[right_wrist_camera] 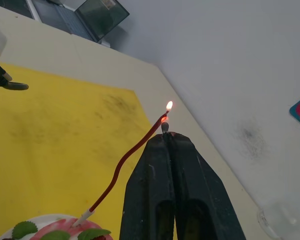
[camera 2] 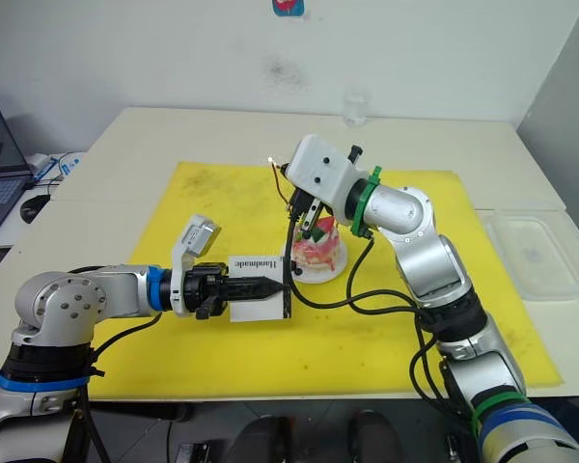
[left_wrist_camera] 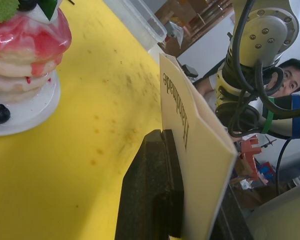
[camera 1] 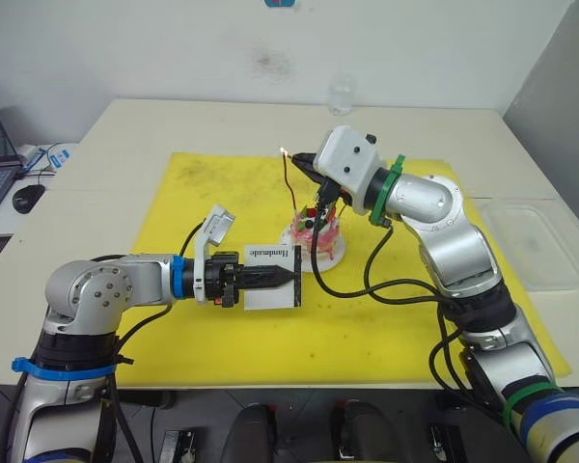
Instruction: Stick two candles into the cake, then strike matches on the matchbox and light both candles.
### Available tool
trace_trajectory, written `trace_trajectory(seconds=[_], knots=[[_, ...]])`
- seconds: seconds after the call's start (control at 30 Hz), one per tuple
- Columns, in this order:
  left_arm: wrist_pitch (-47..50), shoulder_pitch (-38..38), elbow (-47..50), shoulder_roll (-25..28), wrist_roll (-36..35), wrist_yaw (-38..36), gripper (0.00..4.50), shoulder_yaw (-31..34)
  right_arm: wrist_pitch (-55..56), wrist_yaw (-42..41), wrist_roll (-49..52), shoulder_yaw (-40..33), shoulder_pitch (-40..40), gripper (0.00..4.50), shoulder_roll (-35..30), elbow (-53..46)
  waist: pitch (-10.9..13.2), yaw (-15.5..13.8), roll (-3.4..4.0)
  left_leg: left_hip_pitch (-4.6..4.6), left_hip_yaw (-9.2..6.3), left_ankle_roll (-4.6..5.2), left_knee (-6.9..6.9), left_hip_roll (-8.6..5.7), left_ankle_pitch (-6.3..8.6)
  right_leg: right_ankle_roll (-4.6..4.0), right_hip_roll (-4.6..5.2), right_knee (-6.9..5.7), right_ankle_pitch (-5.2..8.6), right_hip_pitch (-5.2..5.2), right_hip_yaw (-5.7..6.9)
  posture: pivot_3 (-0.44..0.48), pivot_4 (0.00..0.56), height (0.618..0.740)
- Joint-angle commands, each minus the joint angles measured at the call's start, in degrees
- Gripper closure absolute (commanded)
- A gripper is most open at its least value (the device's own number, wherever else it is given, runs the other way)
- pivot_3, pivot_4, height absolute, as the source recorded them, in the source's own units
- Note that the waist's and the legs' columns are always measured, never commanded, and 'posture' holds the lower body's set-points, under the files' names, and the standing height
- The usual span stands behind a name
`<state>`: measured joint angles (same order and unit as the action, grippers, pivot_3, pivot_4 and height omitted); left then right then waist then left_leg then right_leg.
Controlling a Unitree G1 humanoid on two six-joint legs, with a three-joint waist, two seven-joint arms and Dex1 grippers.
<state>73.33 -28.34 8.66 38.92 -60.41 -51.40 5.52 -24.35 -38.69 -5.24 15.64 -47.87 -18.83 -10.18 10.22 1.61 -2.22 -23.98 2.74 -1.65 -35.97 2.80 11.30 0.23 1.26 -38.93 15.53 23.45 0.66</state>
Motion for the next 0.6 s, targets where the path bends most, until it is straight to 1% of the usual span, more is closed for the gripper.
trace_trajectory(seconds=[0.03, 0.23, 0.37, 0.47, 0.53, 0.6], knots=[[-0.24, -0.2, 1.91, 0.13, -1.28, -0.69, 4.5, 0.78, -0.82, 0.21, 1.17, -1.78, 0.16, 4.45, -0.5, -3.95, 0.0, 0.0, 0.0, 0.0, 0.0, 0.0, 0.0, 0.0, 0.0, 0.0, 0.0, 0.0, 0.0, 0.0, 0.0, 0.0, 0.15, 0.74], [-0.1, 0.0, 2.13, 0.26, -1.39, -0.75, 4.5, 0.8, -3.13, 0.79, 3.55, -3.89, 2.0, 4.45, -0.4, -8.51, 0.0, -0.01, 0.0, 0.0, -0.01, 0.0, 0.0, 0.01, 0.0, 0.0, 0.0, 0.0, 0.0, 0.0, 0.01, 0.0, 0.15, 0.74], [-0.19, -0.05, 2.01, 0.29, -1.31, -0.89, 4.5, 0.63, -1.48, 0.06, 7.84, -7.82, 7.31, 4.45, -1.59, -14.76, 0.0, -0.11, 0.0, -0.03, -0.02, 0.0, 0.02, 0.0, 0.0, 0.0, 0.01, 0.04, 0.01, 0.01, 0.02, 0.0, 0.15, 0.74], [-0.28, 0.06, 1.89, 0.43, -1.2, -1.22, 4.5, 0.53, 2.61, -0.86, 9.87, -13.5, 14.29, 4.45, -5.73, -19.8, 0.0, -0.43, 0.0, -0.04, -0.03, 0.0, 0.01, -0.03, 0.01, 0.01, 0.01, 0.07, 0.01, -0.02, 0.04, 0.0, 0.15, 0.74], [-0.33, 0.17, 1.86, 0.48, -1.16, -1.35, 4.5, 0.49, 4.76, -0.74, 10.17, -15.81, 17.32, 4.45, -8.14, -21.28, 0.0, -0.44, 0.0, -0.05, 0.0, 0.0, 0.01, -0.08, 0.01, 0.02, 0.01, 0.1, 0.01, -0.02, 0.03, 0.0, 0.15, 0.74], [-0.33, 0.27, 1.85, 0.41, -1.22, -1.36, 4.5, 0.51, 6.66, -0.09, 10.13, -20.07, 22.08, 4.45, -10.71, -22.6, 0.0, -0.45, -0.01, -0.04, 0.06, 0.0, 0.0, -0.08, 0.01, 0.02, 0.02, 0.1, 0.01, -0.01, -0.02, 0.0, 0.15, 0.74]])
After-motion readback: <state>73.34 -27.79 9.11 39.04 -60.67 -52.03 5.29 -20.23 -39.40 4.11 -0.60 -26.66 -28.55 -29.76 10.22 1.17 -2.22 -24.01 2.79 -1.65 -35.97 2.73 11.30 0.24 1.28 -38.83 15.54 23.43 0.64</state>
